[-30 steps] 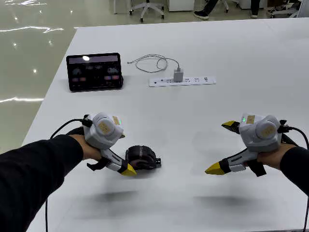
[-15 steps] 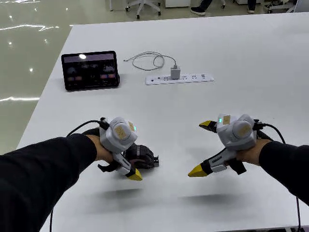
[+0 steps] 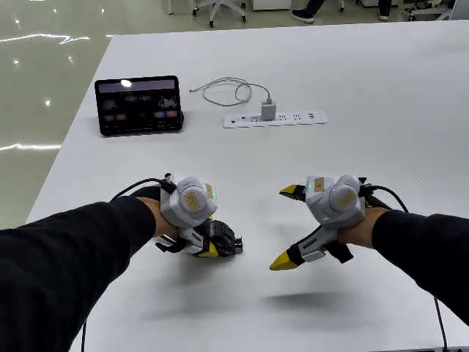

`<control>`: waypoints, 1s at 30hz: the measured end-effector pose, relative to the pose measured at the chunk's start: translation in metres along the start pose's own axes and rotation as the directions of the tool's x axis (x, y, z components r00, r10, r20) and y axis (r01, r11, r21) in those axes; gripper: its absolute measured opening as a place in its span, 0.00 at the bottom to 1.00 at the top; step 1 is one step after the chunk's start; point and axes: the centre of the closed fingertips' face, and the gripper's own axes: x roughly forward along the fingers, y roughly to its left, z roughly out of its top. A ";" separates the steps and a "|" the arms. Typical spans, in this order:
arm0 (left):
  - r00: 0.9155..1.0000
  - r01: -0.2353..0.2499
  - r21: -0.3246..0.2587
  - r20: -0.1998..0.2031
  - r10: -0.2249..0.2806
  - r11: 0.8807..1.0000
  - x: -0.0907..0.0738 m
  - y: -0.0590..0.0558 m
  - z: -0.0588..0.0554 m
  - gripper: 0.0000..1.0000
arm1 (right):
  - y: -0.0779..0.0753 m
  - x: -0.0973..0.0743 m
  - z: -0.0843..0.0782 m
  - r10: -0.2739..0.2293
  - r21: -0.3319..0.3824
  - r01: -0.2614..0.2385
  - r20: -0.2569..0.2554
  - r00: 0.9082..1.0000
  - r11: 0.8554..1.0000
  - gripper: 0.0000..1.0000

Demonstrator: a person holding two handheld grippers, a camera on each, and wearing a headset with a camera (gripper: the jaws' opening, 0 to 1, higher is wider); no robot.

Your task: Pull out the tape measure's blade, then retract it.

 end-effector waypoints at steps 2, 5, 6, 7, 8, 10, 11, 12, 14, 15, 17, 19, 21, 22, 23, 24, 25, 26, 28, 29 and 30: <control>1.000 -0.007 0.011 -0.011 0.007 1.000 0.001 0.000 0.000 0.33 | 0.001 0.005 0.000 0.002 -0.012 -0.003 -0.007 1.000 1.000 0.84; 1.000 0.000 0.008 -0.014 0.000 1.000 0.001 0.001 0.000 0.33 | 0.004 0.016 0.000 0.027 -0.035 -0.028 -0.021 0.999 0.999 0.76; 1.000 0.002 0.008 -0.015 -0.002 1.000 0.001 0.001 0.000 0.33 | 0.004 0.019 0.000 0.033 -0.036 -0.034 -0.025 0.999 0.999 0.74; 1.000 0.003 0.009 -0.016 -0.003 1.000 0.002 0.001 -0.001 0.33 | 0.004 0.022 0.000 0.036 -0.038 -0.038 -0.029 0.999 0.999 0.71; 1.000 0.002 0.004 -0.018 -0.002 1.000 0.002 0.001 0.000 0.33 | 0.006 0.026 0.000 0.057 -0.055 -0.059 -0.038 0.998 0.997 0.69; 0.999 -0.001 0.008 -0.035 0.002 1.000 0.004 0.000 -0.001 0.33 | 0.006 0.032 0.000 0.061 -0.083 -0.066 -0.056 0.997 0.994 0.65; 0.999 -0.002 0.023 -0.047 0.003 1.000 0.004 0.001 -0.001 0.33 | 0.008 0.035 0.001 0.073 -0.082 -0.078 -0.058 0.996 0.994 0.61; 0.999 -0.001 0.021 -0.049 0.002 1.000 0.005 0.001 -0.001 0.33 | 0.008 0.038 0.002 0.078 -0.077 -0.082 -0.057 0.995 0.994 0.60; 0.999 0.000 0.014 -0.049 0.001 1.000 0.005 0.001 -0.001 0.33 | 0.009 0.046 0.001 0.090 -0.078 -0.095 -0.072 0.993 0.992 0.55; 0.999 0.001 0.009 -0.048 0.000 1.000 0.004 0.002 -0.001 0.33 | 0.010 0.050 0.000 0.098 -0.094 -0.107 -0.089 0.991 0.990 0.53; 0.999 0.005 0.005 -0.049 -0.004 1.000 0.004 0.002 -0.001 0.33 | 0.009 0.056 -0.002 0.098 -0.103 -0.109 -0.102 0.990 0.989 0.47; 0.998 0.013 0.005 -0.054 -0.013 1.000 0.005 0.003 -0.001 0.33 | 0.008 0.061 -0.002 0.103 -0.101 -0.115 -0.115 0.988 0.988 0.44; 0.998 0.020 0.003 -0.055 -0.020 1.000 0.005 0.003 -0.001 0.33 | 0.007 0.065 -0.001 0.104 -0.095 -0.116 -0.115 0.988 0.989 0.39; 0.998 0.022 0.000 -0.054 -0.022 1.000 0.005 0.003 -0.001 0.33 | 0.007 0.066 -0.001 0.107 -0.097 -0.119 -0.118 0.987 0.988 0.37; 0.998 0.023 -0.002 -0.052 -0.023 1.000 0.005 0.003 -0.001 0.33 | 0.008 0.069 -0.001 0.110 -0.100 -0.122 -0.124 0.986 0.987 0.34; 0.998 0.023 -0.001 -0.051 -0.023 1.000 0.005 0.002 -0.001 0.33 | 0.009 0.070 -0.001 0.112 -0.102 -0.125 -0.128 0.985 0.987 0.32; 0.998 0.023 -0.001 -0.050 -0.023 1.000 0.005 0.002 -0.001 0.33 | 0.009 0.071 -0.003 0.117 -0.105 -0.131 -0.135 0.984 0.986 0.30; 0.999 0.024 -0.002 -0.048 -0.024 1.000 0.005 0.002 -0.001 0.33 | 0.010 0.073 -0.005 0.116 -0.105 -0.132 -0.142 0.983 0.986 0.27; 0.999 0.025 -0.002 -0.046 -0.025 1.000 0.005 0.002 -0.001 0.33 | 0.013 0.075 -0.009 0.130 -0.102 -0.147 -0.156 0.979 0.984 0.26; 0.999 0.026 -0.003 -0.046 -0.026 1.000 0.005 0.002 -0.001 0.33 | 0.014 0.076 -0.011 0.134 -0.110 -0.153 -0.164 0.977 0.982 0.24; 0.999 0.026 -0.005 -0.047 -0.026 1.000 0.005 0.003 -0.001 0.33 | 0.016 0.077 -0.014 0.135 -0.133 -0.160 -0.179 0.974 0.978 0.21</control>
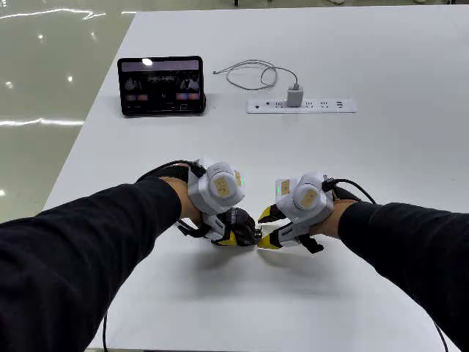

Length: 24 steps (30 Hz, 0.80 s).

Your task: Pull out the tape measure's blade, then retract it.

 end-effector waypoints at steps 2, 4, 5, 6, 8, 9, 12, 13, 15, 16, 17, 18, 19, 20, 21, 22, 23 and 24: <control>1.000 -0.001 0.005 -0.002 0.001 1.000 0.000 -0.001 0.000 0.33 | -0.001 0.002 0.001 -0.008 0.007 0.008 -0.002 1.000 1.000 0.16; 1.000 -0.004 0.008 -0.002 0.004 1.000 0.000 -0.001 0.000 0.33 | -0.002 0.004 0.002 -0.016 0.098 0.016 -0.004 1.000 0.995 0.15; 1.000 -0.005 0.006 0.003 0.005 1.000 0.000 -0.001 0.000 0.33 | -0.005 0.006 0.002 -0.016 0.093 0.018 -0.022 1.000 0.995 0.12; 1.000 -0.006 0.005 0.006 0.006 1.000 0.000 -0.001 0.000 0.33 | -0.004 0.006 0.002 -0.003 0.074 0.005 -0.032 0.999 0.997 0.12; 1.000 -0.011 0.011 0.003 0.011 1.000 0.000 -0.001 0.000 0.33 | -0.003 0.005 0.004 0.022 0.043 -0.020 -0.031 0.999 0.999 0.11; 1.000 -0.014 0.012 0.001 0.014 1.000 0.000 -0.001 0.000 0.33 | -0.003 0.004 0.004 0.025 0.044 -0.023 -0.029 0.999 0.999 0.11; 1.000 -0.020 0.016 -0.001 0.021 1.000 0.000 -0.002 -0.001 0.33 | -0.002 0.004 0.003 0.023 0.002 -0.023 -0.007 1.000 1.000 0.10; 1.000 -0.023 0.017 0.001 0.023 1.000 -0.001 -0.002 -0.001 0.33 | -0.002 0.003 0.003 0.015 -0.008 -0.015 -0.010 1.000 1.000 0.09; 0.999 -0.035 0.043 -0.005 0.035 0.998 -0.002 -0.002 -0.002 0.33 | -0.002 0.001 0.002 -0.003 -0.045 0.002 -0.018 1.000 0.999 0.09; 0.999 -0.039 0.047 -0.005 0.039 0.998 -0.002 -0.003 -0.003 0.33 | -0.001 0.001 0.002 -0.004 -0.045 0.003 -0.019 1.000 0.999 0.09; 0.999 -0.040 0.054 -0.003 0.041 0.998 -0.001 -0.003 -0.002 0.33 | -0.001 0.001 0.002 -0.005 -0.040 0.004 -0.024 1.000 0.999 0.09; 0.999 -0.042 0.059 -0.006 0.043 0.997 -0.001 -0.003 -0.002 0.33 | -0.001 0.001 0.001 -0.004 -0.040 0.003 -0.028 1.000 0.999 0.09; 0.999 -0.043 0.056 -0.008 0.044 0.997 -0.001 -0.003 -0.002 0.33 | -0.002 0.000 0.000 -0.003 -0.037 0.001 -0.030 1.000 0.999 0.09; 0.999 -0.043 0.050 -0.008 0.044 0.998 -0.001 -0.002 -0.002 0.33 | -0.003 -0.001 -0.001 -0.001 -0.028 0.000 -0.031 1.000 1.000 0.09; 0.999 -0.042 0.045 -0.008 0.042 0.998 -0.001 -0.002 -0.002 0.33 | -0.004 0.000 -0.002 -0.001 -0.025 0.000 -0.031 1.000 1.000 0.09; 0.999 -0.040 0.041 -0.009 0.041 0.998 -0.001 -0.001 -0.002 0.33 | -0.004 -0.001 -0.002 0.000 -0.018 -0.001 -0.030 1.000 1.000 0.09; 0.999 -0.038 0.040 -0.008 0.038 0.998 -0.001 -0.001 -0.002 0.33 | -0.003 0.000 -0.002 0.001 -0.013 -0.002 -0.027 1.000 1.000 0.09; 0.999 -0.036 0.037 -0.007 0.036 0.999 -0.001 -0.001 -0.002 0.33 | -0.003 0.000 -0.002 0.001 -0.006 -0.001 -0.026 1.000 1.000 0.09</control>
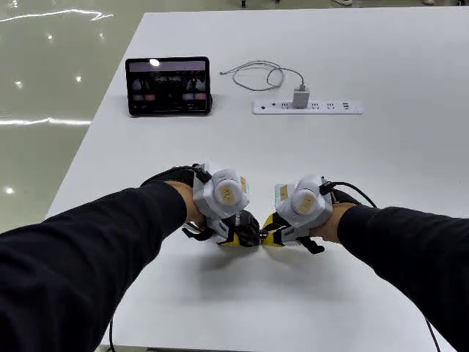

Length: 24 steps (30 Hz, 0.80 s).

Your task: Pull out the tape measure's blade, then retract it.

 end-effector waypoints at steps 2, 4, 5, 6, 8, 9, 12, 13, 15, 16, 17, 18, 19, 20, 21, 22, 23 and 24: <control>1.000 0.004 -0.004 0.003 -0.004 1.000 0.000 0.000 0.000 0.33 | 0.000 -0.001 -0.001 -0.001 0.006 0.001 0.000 1.000 1.000 0.09; 1.000 0.005 -0.010 0.005 -0.005 1.000 0.000 0.000 0.000 0.33 | -0.001 -0.002 -0.003 -0.002 0.017 0.002 -0.001 1.000 1.000 0.09; 1.000 0.004 -0.014 0.006 -0.004 1.000 0.000 0.000 0.000 0.33 | -0.001 -0.002 -0.004 -0.003 0.020 0.003 -0.002 1.000 1.000 0.09; 1.000 0.005 -0.014 0.008 -0.005 1.000 0.000 -0.001 0.001 0.33 | -0.001 -0.003 -0.005 -0.002 0.028 0.002 -0.005 1.000 1.000 0.09; 1.000 0.006 -0.015 0.011 -0.006 1.000 -0.001 -0.001 0.001 0.33 | 0.000 -0.003 -0.006 -0.003 0.034 0.003 -0.005 1.000 0.999 0.09; 1.000 0.007 -0.017 0.014 -0.006 1.000 0.000 -0.001 0.001 0.33 | 0.000 -0.004 -0.008 -0.006 0.038 0.006 -0.003 1.000 0.999 0.09; 1.000 0.008 -0.016 0.018 -0.008 1.000 0.000 -0.001 0.001 0.33 | 0.000 -0.006 -0.011 -0.004 0.051 0.004 0.000 1.000 0.999 0.09; 1.000 0.009 -0.017 0.018 -0.009 1.000 0.000 -0.001 0.001 0.33 | 0.000 -0.007 -0.011 -0.003 0.053 0.003 0.000 1.000 0.999 0.09; 1.000 0.011 -0.014 0.017 -0.010 1.000 0.000 -0.001 0.001 0.33 | 0.001 -0.009 -0.014 0.003 0.063 -0.003 -0.001 1.000 0.998 0.09; 1.000 0.011 -0.012 0.016 -0.011 1.000 0.000 -0.001 0.001 0.33 | 0.002 -0.010 -0.015 0.004 0.059 -0.003 -0.002 1.000 0.998 0.09; 1.000 0.013 -0.013 0.017 -0.013 1.000 0.000 -0.001 0.001 0.33 | 0.002 -0.011 -0.016 0.004 0.063 -0.003 -0.004 1.000 0.998 0.09; 1.000 0.015 -0.016 0.018 -0.014 1.000 0.000 -0.001 0.001 0.33 | 0.002 -0.011 -0.017 0.003 0.064 -0.003 -0.005 1.000 0.998 0.09; 1.000 0.017 -0.017 0.019 -0.016 1.000 0.000 -0.001 0.000 0.33 | 0.001 -0.012 -0.017 0.002 0.062 -0.002 -0.006 1.000 0.998 0.09; 1.000 0.018 -0.017 0.019 -0.018 1.000 0.000 -0.001 0.000 0.33 | 0.001 -0.012 -0.018 0.002 0.064 -0.001 -0.009 1.000 0.998 0.09; 1.000 0.019 -0.016 0.019 -0.019 1.000 0.000 -0.001 0.001 0.33 | 0.002 -0.013 -0.019 0.001 0.066 -0.001 -0.011 1.000 0.998 0.09; 1.000 0.020 -0.016 0.019 -0.019 1.000 0.000 -0.002 0.001 0.33 | 0.002 -0.014 -0.020 0.001 0.067 0.000 -0.013 1.000 0.998 0.09; 1.000 0.021 -0.016 0.020 -0.020 1.000 0.000 -0.002 0.001 0.33 | 0.002 -0.015 -0.021 0.001 0.068 0.000 -0.014 1.000 0.998 0.09; 1.000 0.023 -0.018 0.022 -0.022 1.000 0.000 -0.001 0.001 0.33 | 0.003 -0.016 -0.022 0.000 0.070 0.001 -0.015 1.000 0.998 0.09</control>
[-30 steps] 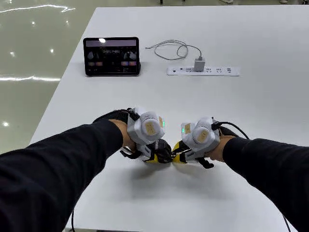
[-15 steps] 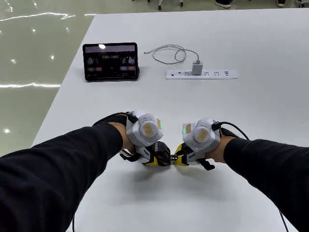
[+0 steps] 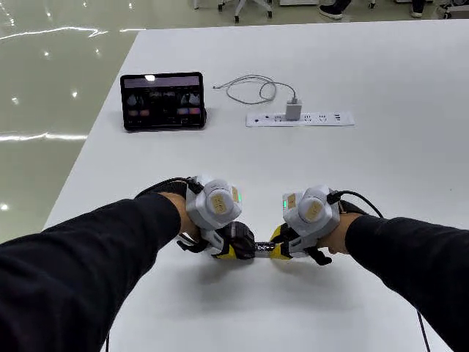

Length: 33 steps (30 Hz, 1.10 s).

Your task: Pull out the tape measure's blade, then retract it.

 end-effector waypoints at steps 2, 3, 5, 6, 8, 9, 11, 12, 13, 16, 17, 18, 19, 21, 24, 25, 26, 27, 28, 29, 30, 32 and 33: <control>1.000 0.001 -0.004 0.002 0.000 1.000 0.000 0.000 0.000 0.33 | -0.001 -0.002 -0.003 -0.003 0.014 0.003 -0.002 1.000 1.000 0.09; 1.000 0.000 -0.002 0.001 0.000 1.000 0.000 0.000 0.000 0.33 | 0.000 -0.003 -0.004 0.000 0.027 0.000 -0.001 1.000 1.000 0.09; 1.000 -0.003 0.001 0.002 0.003 1.000 0.000 -0.001 0.000 0.33 | 0.000 -0.004 -0.005 -0.004 0.024 0.004 -0.004 1.000 1.000 0.09; 1.000 -0.003 -0.002 0.005 0.003 1.000 0.000 0.000 0.001 0.33 | 0.001 -0.005 -0.005 -0.004 0.022 0.005 -0.005 1.000 1.000 0.09; 1.000 -0.003 -0.010 0.010 0.004 1.000 0.000 0.000 0.001 0.33 | 0.000 -0.006 -0.006 -0.011 0.023 0.011 -0.010 1.000 1.000 0.09; 1.000 -0.003 -0.015 0.014 0.004 1.000 0.000 0.000 0.001 0.33 | 0.000 -0.007 -0.007 -0.014 0.026 0.014 -0.013 1.000 1.000 0.09; 1.000 -0.003 -0.018 0.015 0.004 1.000 0.000 0.001 0.001 0.33 | -0.001 -0.009 -0.009 -0.018 0.025 0.019 -0.019 1.000 0.999 0.09; 1.000 -0.003 -0.018 0.016 0.003 1.000 0.000 0.000 0.001 0.33 | -0.001 -0.010 -0.011 -0.019 0.026 0.019 -0.022 1.000 0.999 0.09; 1.000 -0.002 -0.017 0.015 0.002 1.000 0.000 0.000 0.001 0.33 | -0.001 -0.011 -0.012 -0.019 0.028 0.019 -0.023 1.000 0.999 0.09; 1.000 -0.001 -0.019 0.017 0.002 1.000 0.000 0.000 0.001 0.33 | -0.002 -0.013 -0.015 -0.021 0.027 0.022 -0.027 0.999 0.999 0.09; 1.000 -0.002 -0.018 0.018 0.002 1.000 0.000 0.000 0.001 0.33 | -0.002 -0.014 -0.016 -0.021 0.028 0.022 -0.028 0.999 0.999 0.09; 1.000 -0.003 -0.019 0.018 0.003 1.000 0.000 0.001 0.001 0.33 | -0.002 -0.015 -0.017 -0.022 0.030 0.022 -0.029 0.999 0.999 0.09; 1.000 -0.004 -0.018 0.019 0.004 1.000 0.000 0.000 0.001 0.33 | -0.002 -0.016 -0.018 -0.022 0.034 0.023 -0.028 0.999 0.999 0.09; 1.000 -0.006 -0.019 0.021 0.006 1.000 0.000 0.000 0.001 0.33 | -0.003 -0.017 -0.020 -0.024 0.041 0.025 -0.030 0.999 0.999 0.08; 1.000 -0.006 -0.024 0.024 0.006 1.000 0.000 0.001 0.001 0.33 | -0.003 -0.018 -0.022 -0.024 0.041 0.025 -0.035 0.999 0.999 0.08; 1.000 -0.005 -0.025 0.024 0.005 1.000 0.001 0.001 0.001 0.33 | -0.002 -0.019 -0.022 -0.024 0.044 0.026 -0.036 0.999 0.999 0.08; 1.000 -0.004 -0.024 0.023 0.004 1.000 0.001 0.001 0.001 0.33 | -0.002 -0.020 -0.023 -0.024 0.045 0.026 -0.037 0.999 0.999 0.09; 1.000 -0.003 -0.024 0.022 0.003 1.000 0.001 0.001 0.001 0.33 | -0.003 -0.021 -0.024 -0.025 0.047 0.027 -0.036 0.999 0.999 0.09; 1.000 -0.002 -0.025 0.023 0.002 1.000 0.001 0.001 0.001 0.33 | -0.003 -0.021 -0.024 -0.027 0.049 0.028 -0.034 0.999 0.998 0.09; 1.000 -0.001 -0.026 0.023 0.002 1.000 0.001 0.001 0.001 0.33 | -0.003 -0.021 -0.025 -0.029 0.052 0.030 -0.034 0.999 0.998 0.09; 1.000 -0.001 -0.027 0.025 0.001 1.000 0.001 0.002 0.001 0.33 | -0.003 -0.022 -0.026 -0.029 0.051 0.030 -0.035 0.999 0.998 0.09; 1.000 -0.002 -0.029 0.026 0.003 1.000 0.001 0.001 0.001 0.33 | -0.004 -0.023 -0.028 -0.031 0.054 0.033 -0.036 0.999 0.998 0.09; 1.000 -0.003 -0.026 0.025 0.003 1.000 0.001 0.001 0.001 0.33 | -0.004 -0.023 -0.029 -0.032 0.054 0.034 -0.036 0.999 0.998 0.09</control>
